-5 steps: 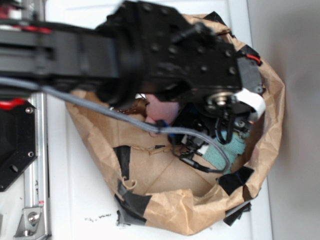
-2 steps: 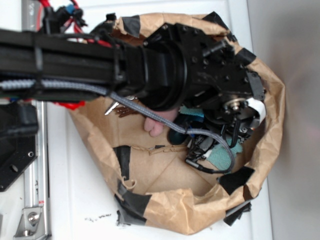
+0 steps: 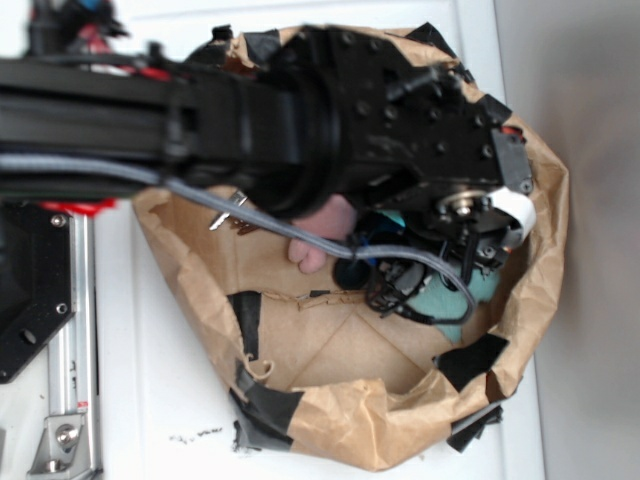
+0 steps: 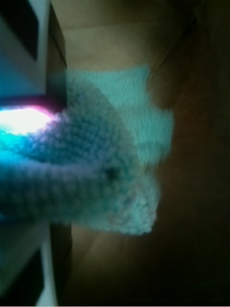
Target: Grab the blue cloth.
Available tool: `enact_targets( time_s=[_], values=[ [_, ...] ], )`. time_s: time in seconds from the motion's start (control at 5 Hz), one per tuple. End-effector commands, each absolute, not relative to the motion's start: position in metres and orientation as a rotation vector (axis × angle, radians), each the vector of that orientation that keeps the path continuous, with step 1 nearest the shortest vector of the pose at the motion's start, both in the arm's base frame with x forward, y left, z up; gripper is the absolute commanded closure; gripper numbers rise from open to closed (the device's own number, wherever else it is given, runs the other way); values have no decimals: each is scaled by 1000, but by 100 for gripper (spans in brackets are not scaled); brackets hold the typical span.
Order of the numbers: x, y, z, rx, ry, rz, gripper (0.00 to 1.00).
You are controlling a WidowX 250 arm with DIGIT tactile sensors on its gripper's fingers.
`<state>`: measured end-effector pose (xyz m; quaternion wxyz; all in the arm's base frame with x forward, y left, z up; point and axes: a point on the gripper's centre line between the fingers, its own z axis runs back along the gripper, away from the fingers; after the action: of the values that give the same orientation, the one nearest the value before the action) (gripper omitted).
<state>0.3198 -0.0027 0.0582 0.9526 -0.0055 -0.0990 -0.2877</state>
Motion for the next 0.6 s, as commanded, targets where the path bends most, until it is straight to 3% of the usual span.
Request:
enact_targets(
  time_s=[0.0,0.2,0.4],
  values=[
    [314,0,127,86,-254,-488,100],
    [285,-13,173,72,-116,-287,100],
    [253,-13,206,6,-51,-110,100]
  ],
)
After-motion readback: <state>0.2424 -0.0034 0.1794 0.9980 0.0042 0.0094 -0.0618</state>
